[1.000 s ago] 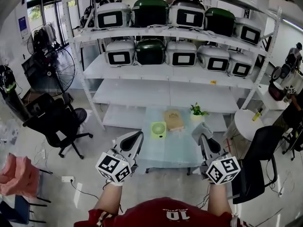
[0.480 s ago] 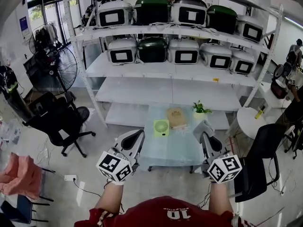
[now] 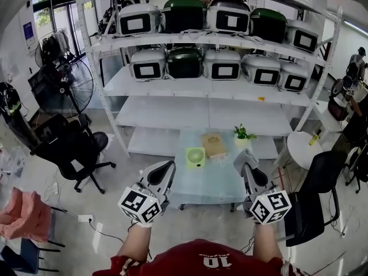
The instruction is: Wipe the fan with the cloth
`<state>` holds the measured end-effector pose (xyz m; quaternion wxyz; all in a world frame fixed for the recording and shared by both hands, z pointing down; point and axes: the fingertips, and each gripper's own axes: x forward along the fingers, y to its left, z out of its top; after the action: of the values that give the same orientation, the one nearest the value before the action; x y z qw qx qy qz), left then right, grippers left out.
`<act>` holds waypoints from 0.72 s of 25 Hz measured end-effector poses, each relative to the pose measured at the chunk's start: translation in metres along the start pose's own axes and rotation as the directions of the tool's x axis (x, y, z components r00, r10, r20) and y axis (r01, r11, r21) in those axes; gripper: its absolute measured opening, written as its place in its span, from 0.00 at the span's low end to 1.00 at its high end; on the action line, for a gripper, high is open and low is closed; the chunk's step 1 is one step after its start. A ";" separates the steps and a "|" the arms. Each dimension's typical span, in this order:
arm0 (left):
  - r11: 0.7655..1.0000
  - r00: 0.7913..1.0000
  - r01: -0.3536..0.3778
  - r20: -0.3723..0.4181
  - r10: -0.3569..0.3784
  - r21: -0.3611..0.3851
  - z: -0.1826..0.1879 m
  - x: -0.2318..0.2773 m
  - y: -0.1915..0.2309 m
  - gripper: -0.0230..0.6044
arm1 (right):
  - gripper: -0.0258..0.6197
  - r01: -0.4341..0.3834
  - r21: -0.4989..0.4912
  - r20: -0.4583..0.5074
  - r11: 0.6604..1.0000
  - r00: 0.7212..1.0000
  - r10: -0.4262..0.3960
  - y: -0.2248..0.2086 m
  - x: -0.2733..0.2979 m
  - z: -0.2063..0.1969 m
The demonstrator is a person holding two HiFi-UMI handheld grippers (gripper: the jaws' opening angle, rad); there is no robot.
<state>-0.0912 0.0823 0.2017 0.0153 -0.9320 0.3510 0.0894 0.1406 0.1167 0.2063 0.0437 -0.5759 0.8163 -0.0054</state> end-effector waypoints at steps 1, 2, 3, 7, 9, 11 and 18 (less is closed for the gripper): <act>1.000 1.000 -0.001 0.002 0.001 -0.001 0.000 0.000 0.000 0.04 | 0.06 -0.002 0.000 0.001 1.000 1.000 0.002 0.000 0.000 0.000; 1.000 1.000 -0.001 0.003 0.001 -0.001 0.000 0.000 0.000 0.04 | 0.06 -0.003 0.001 0.001 1.000 1.000 0.003 0.000 0.001 0.001; 1.000 1.000 -0.001 0.003 0.001 -0.002 0.000 0.000 0.000 0.04 | 0.06 -0.004 0.003 0.002 1.000 1.000 0.004 0.001 0.001 0.001; 1.000 1.000 -0.006 0.004 0.006 -0.007 -0.001 -0.001 0.000 0.04 | 0.06 -0.010 0.019 0.005 1.000 1.000 0.010 0.002 0.001 0.001; 1.000 1.000 -0.010 0.002 0.010 -0.008 -0.002 -0.002 0.000 0.04 | 0.06 -0.010 0.020 0.003 1.000 1.000 0.009 0.002 0.000 0.000; 1.000 1.000 -0.015 0.003 0.015 -0.008 -0.002 -0.003 0.001 0.04 | 0.06 -0.009 0.020 0.001 1.000 1.000 0.009 0.002 0.001 -0.001; 1.000 1.000 -0.016 0.007 0.016 -0.011 0.000 -0.005 0.001 0.04 | 0.06 -0.008 0.015 -0.003 1.000 1.000 0.009 0.004 0.000 -0.002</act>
<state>-0.0955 0.0854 0.2029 0.0110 -0.9288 0.3580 0.0948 0.1364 0.1181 0.2077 0.0469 -0.5721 0.8188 -0.0121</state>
